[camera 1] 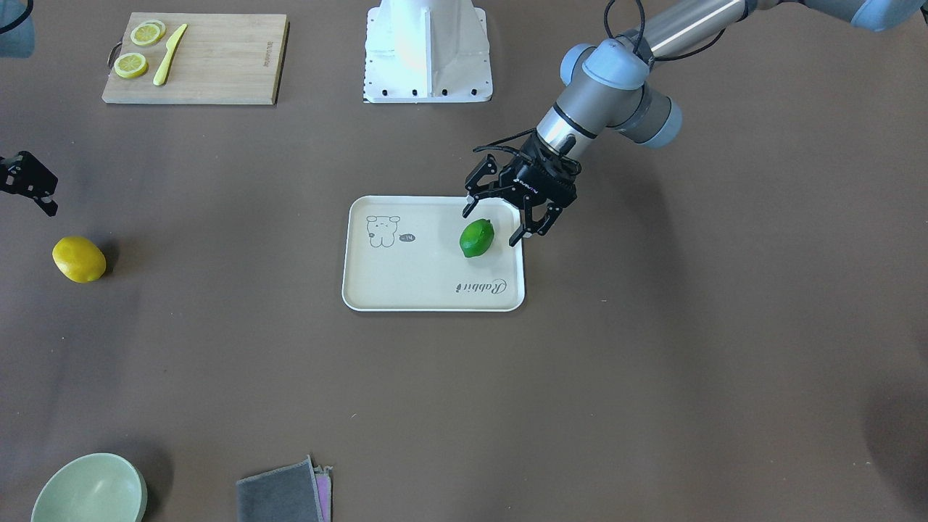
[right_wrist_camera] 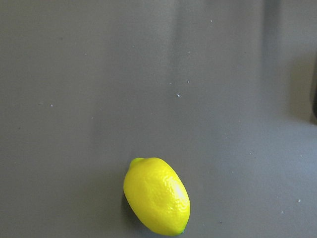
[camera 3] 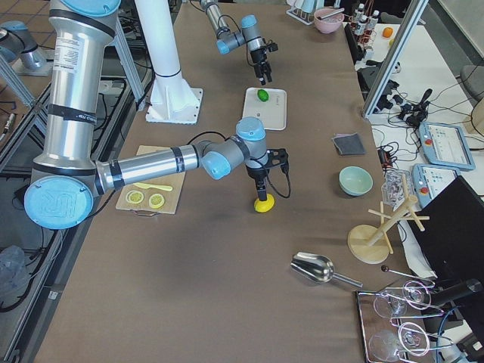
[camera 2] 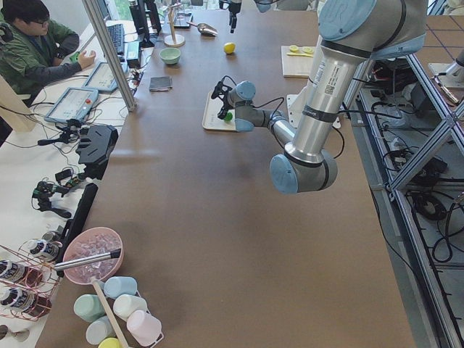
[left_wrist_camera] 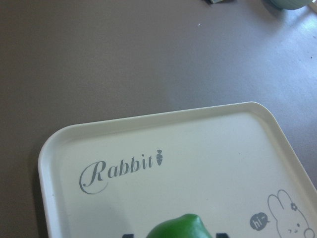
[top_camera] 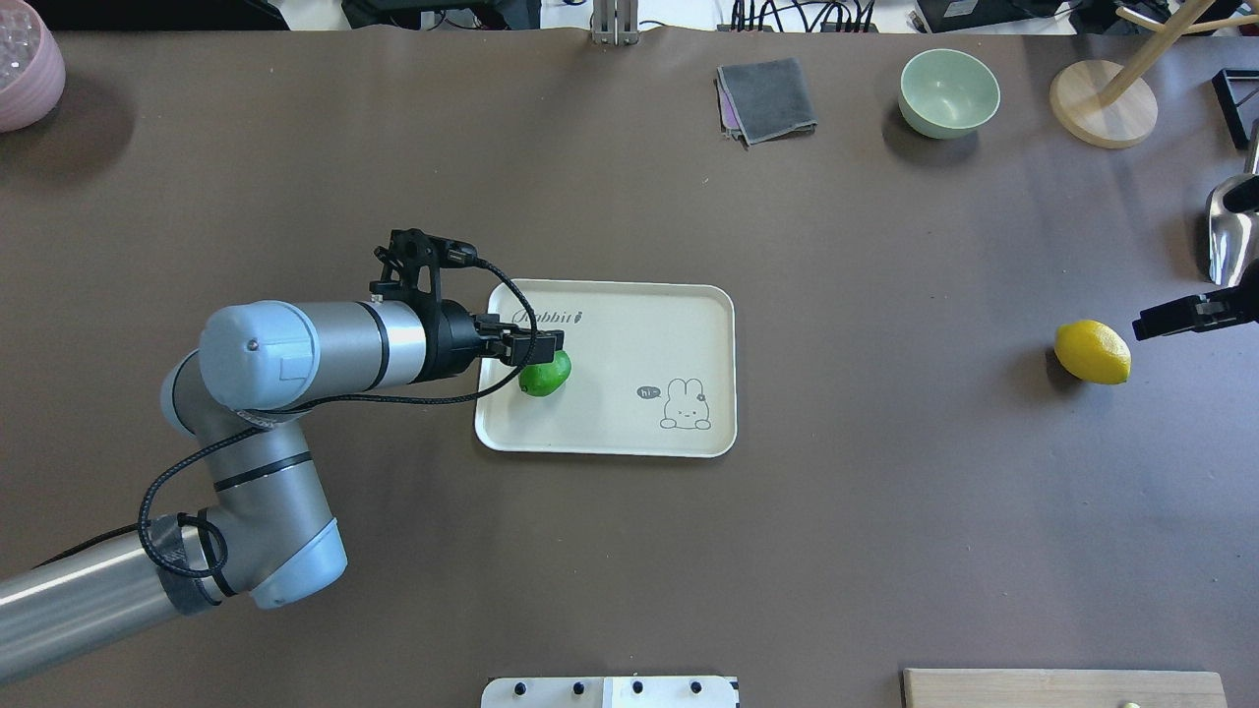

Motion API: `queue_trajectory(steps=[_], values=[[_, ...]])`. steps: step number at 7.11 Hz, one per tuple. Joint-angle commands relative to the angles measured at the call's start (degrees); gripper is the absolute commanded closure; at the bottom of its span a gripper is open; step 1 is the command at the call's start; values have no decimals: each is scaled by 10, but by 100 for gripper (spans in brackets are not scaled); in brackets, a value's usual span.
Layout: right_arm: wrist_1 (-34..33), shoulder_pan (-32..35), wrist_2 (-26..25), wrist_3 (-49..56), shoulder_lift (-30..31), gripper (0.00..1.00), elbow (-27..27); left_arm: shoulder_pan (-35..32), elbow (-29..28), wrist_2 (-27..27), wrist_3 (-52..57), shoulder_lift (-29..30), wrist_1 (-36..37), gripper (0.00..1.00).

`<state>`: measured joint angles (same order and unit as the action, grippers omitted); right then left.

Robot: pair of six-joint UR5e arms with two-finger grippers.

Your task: Place all lemons on tray

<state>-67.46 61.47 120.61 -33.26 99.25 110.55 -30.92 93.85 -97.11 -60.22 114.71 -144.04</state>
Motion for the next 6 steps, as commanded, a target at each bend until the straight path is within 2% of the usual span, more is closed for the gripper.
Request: queue_trajectory(steps=[1, 2, 3, 4, 5, 6], values=[[-1, 1, 3, 45, -2, 0, -11, -114, 34, -163, 5, -69, -7, 2], [0, 1, 0, 65, 2, 0, -22, -153, 34, -216, 44, -103, -32, 2], [1, -1, -6, 89, -4, 0, -37, -162, 34, -216, 80, -124, -36, 2], [0, -16, -11, 93, -18, 17, -52, -166, 33, -216, 91, -130, -36, 2], [0, -32, -11, 92, -47, 7, -75, -165, 33, -216, 91, -131, -36, 2], [0, -47, -12, 88, -77, 1, -96, -165, 33, -216, 91, -131, -36, 2]])
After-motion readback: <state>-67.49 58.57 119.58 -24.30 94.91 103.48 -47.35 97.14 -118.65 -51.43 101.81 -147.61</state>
